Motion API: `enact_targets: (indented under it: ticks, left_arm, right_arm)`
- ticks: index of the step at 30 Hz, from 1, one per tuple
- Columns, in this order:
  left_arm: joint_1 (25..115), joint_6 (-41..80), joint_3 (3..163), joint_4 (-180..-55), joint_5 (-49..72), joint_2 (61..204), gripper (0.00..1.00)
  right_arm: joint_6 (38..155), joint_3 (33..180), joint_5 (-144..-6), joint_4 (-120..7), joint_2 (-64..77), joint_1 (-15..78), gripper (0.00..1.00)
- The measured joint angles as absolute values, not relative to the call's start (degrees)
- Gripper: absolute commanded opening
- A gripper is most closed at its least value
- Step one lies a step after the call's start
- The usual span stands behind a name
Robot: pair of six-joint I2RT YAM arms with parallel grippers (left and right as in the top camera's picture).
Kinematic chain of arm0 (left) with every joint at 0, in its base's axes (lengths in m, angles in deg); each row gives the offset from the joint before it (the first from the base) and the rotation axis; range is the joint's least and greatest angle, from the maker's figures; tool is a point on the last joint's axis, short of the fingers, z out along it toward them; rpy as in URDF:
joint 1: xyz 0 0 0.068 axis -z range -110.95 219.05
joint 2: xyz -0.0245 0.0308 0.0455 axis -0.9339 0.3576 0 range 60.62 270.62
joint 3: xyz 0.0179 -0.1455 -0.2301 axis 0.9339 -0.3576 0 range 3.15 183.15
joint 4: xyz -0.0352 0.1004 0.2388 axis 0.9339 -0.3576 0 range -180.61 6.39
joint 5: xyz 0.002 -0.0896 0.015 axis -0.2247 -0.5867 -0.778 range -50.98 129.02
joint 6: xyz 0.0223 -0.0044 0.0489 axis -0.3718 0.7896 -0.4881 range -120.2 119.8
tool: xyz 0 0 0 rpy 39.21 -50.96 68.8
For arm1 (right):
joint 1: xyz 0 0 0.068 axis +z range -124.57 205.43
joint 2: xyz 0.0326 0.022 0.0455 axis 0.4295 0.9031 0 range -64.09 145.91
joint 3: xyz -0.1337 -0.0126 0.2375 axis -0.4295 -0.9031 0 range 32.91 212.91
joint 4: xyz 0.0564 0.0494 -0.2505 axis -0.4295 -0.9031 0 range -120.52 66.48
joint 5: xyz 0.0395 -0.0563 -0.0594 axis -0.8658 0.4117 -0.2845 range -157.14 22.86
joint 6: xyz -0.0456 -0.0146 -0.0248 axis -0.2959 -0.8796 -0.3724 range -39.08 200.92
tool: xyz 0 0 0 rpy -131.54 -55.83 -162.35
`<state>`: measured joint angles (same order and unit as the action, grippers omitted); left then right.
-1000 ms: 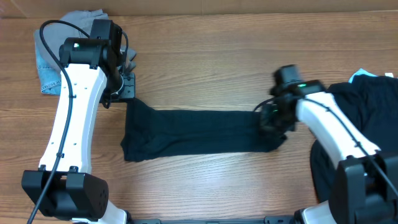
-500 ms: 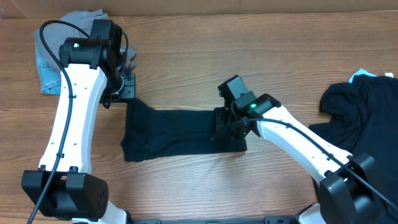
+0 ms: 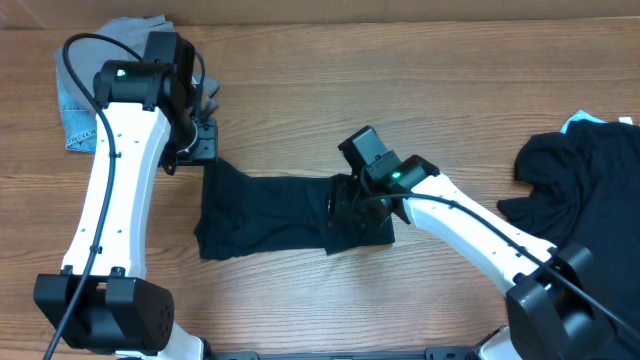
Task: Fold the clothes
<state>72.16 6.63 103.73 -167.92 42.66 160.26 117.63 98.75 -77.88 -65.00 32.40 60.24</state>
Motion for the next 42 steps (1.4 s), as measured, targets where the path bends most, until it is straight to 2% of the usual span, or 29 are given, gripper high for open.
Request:
enact_targets:
  ticks: [2,5,11,17,18,22,31,35,40,41,42]
  left_arm:
    - [71.2,6.6,103.7,-167.9,42.7,160.3,0.56]
    - [69.2,6.6,103.7,-168.0,42.6,160.3,0.56]
    - [66.8,6.6,101.3,-166.7,42.0,160.3,0.63]
    - [65.3,6.0,92.4,-161.7,38.6,160.2,0.83]
    - [65.0,5.7,90.4,-160.6,37.5,160.2,0.90]
    - [64.4,4.5,82.1,-153.9,33.0,160.3,1.00]
    - [64.4,2.5,65.9,-136.8,28.0,160.2,1.00]
    - [64.4,2.3,61.7,-132.1,26.2,160.2,0.96]
    - [64.4,2.1,58.7,-127.8,25.7,159.7,0.85]
    - [64.4,2.1,58.0,-126.8,25.7,159.3,0.80]
    - [64.4,2.1,57.4,-125.7,25.7,159.0,0.70]
  right_arm:
    - [117.8,98.8,-77.8,-65.8,32.0,59.0,0.31]
    - [117.9,98.8,-77.6,-68.8,31.2,56.2,0.17]
    - [118.7,97.5,-77.8,-70.1,31.2,54.8,0.16]
    - [119.8,93.7,-79.8,-63.6,33.7,57.9,0.17]
    - [120.1,93.4,-80.3,-63.2,34.7,58.5,0.17]
    - [121.1,93.0,-80.7,-62.9,35.9,58.8,0.17]
    - [121.4,93.0,-80.9,-61.8,35.9,58.8,0.17]
    - [121.4,92.9,-80.9,-61.7,35.9,58.8,0.17]
    - [121.4,92.9,-80.9,-61.7,35.9,58.8,0.17]
    - [121.4,92.9,-80.9,-61.6,35.9,58.8,0.17]
    - [121.4,92.9,-80.9,-61.7,35.9,58.8,0.17]
